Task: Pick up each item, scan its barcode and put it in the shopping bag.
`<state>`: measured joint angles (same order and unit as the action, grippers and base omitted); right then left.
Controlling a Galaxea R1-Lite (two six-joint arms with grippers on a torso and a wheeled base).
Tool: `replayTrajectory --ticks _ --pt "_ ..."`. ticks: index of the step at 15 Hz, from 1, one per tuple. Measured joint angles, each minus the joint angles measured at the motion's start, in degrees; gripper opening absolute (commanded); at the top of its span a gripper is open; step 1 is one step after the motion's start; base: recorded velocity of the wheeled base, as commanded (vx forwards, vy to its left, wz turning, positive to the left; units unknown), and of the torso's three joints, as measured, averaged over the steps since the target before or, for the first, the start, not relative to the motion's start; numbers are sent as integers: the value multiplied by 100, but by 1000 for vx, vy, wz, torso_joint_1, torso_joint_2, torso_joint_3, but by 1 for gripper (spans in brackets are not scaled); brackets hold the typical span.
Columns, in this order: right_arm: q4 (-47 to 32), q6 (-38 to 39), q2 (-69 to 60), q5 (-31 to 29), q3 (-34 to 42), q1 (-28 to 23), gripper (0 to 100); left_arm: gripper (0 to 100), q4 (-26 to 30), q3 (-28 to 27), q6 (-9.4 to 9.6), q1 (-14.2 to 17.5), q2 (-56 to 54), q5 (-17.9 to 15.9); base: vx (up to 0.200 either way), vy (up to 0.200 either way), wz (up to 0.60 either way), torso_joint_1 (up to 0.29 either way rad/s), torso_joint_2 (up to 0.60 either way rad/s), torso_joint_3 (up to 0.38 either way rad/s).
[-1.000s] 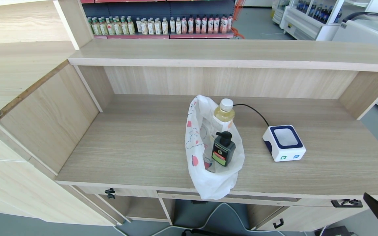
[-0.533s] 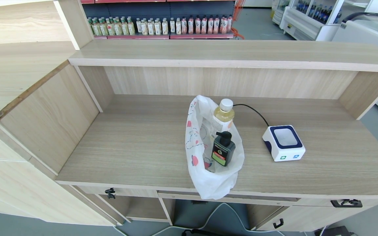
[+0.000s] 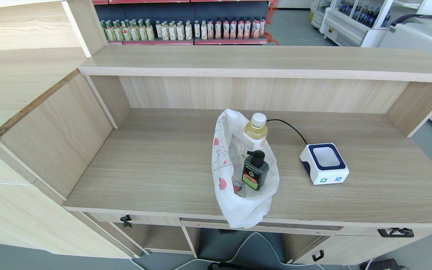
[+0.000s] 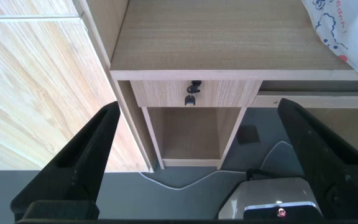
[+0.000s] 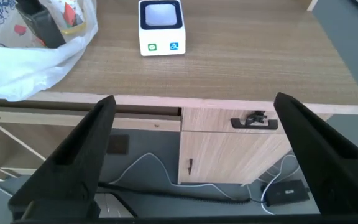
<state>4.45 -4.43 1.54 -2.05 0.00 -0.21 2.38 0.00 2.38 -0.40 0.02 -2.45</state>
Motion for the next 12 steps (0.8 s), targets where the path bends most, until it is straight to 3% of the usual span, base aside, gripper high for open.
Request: replayTrajectory --ticks 5,12 --pt "-463 458 -156 -2 -2 11 100 100 0 0 -2 0 0 0 0 0 0 0 0 0" --pt "-491 601 -172 -22 -10 11 100 100 0 0 0 0 0 0 0 0 0 0 0 0"
